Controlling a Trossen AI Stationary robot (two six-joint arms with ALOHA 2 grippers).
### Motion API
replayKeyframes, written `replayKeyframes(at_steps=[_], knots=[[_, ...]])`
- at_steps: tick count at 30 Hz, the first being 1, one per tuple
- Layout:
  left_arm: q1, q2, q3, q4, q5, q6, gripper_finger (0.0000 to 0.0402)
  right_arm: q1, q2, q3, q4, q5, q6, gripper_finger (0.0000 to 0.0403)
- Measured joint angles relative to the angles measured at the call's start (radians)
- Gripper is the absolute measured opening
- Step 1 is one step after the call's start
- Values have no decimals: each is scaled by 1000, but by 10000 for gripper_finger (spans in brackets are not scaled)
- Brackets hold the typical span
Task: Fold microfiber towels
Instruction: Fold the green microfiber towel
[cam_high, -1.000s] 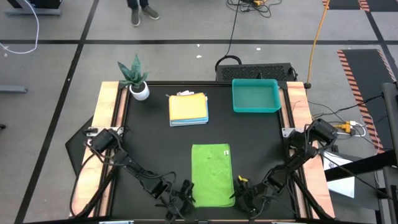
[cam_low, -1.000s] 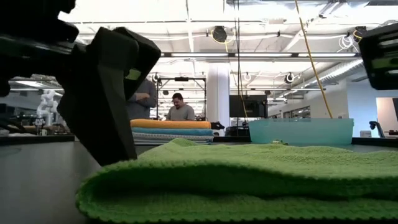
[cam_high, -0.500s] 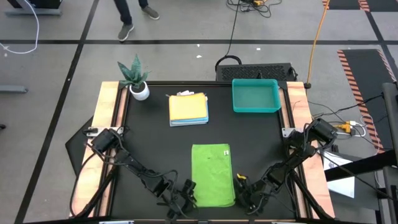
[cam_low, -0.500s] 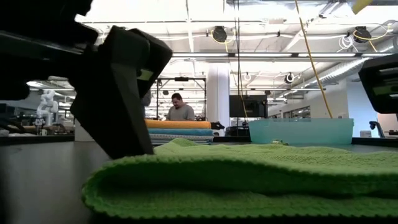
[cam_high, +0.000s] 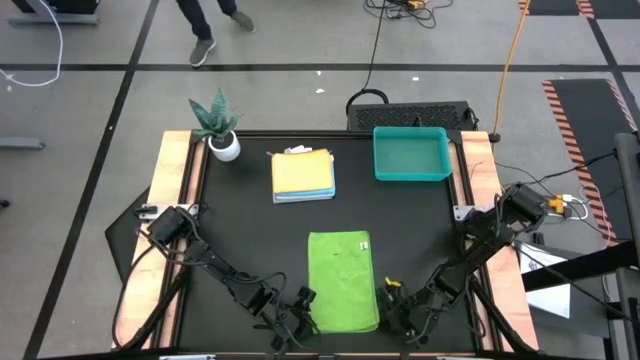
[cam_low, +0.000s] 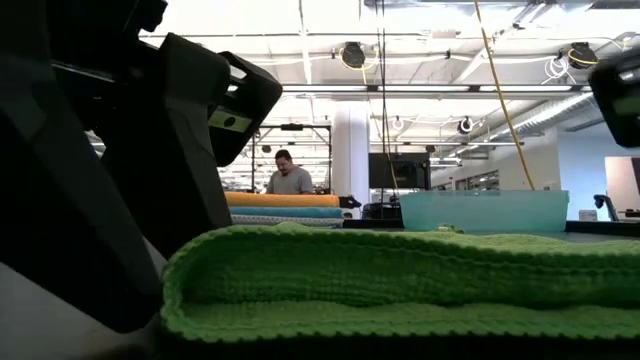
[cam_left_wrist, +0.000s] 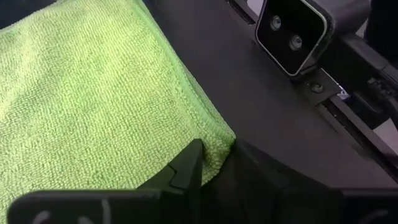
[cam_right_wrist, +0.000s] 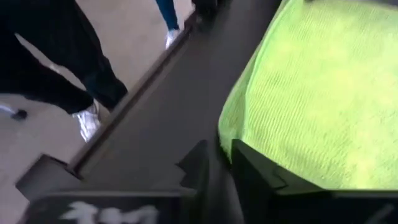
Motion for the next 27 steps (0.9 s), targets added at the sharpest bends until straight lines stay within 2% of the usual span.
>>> replayKeyframes(at_steps=[3, 8, 12, 19, 24, 27], knots=[[0, 0, 0, -1, 2, 0, 93, -2, -10, 0, 18, 0, 7, 109], [2, 0, 0, -4, 2, 2, 93, -3, 60, 1, 131, -1, -1, 191], [2, 0, 0, -4, 3, -7, 93, -3, 95, 1, 144, 33, -12, 230], [2, 0, 0, -4, 4, -12, 93, -4, 98, 1, 153, 44, -1, 233], [2, 0, 0, -3, 6, -19, 93, -11, 59, 1, 146, 29, 98, 219], [2, 0, 0, -3, 6, -36, 93, -20, 12, 3, 70, 29, 182, 208]])
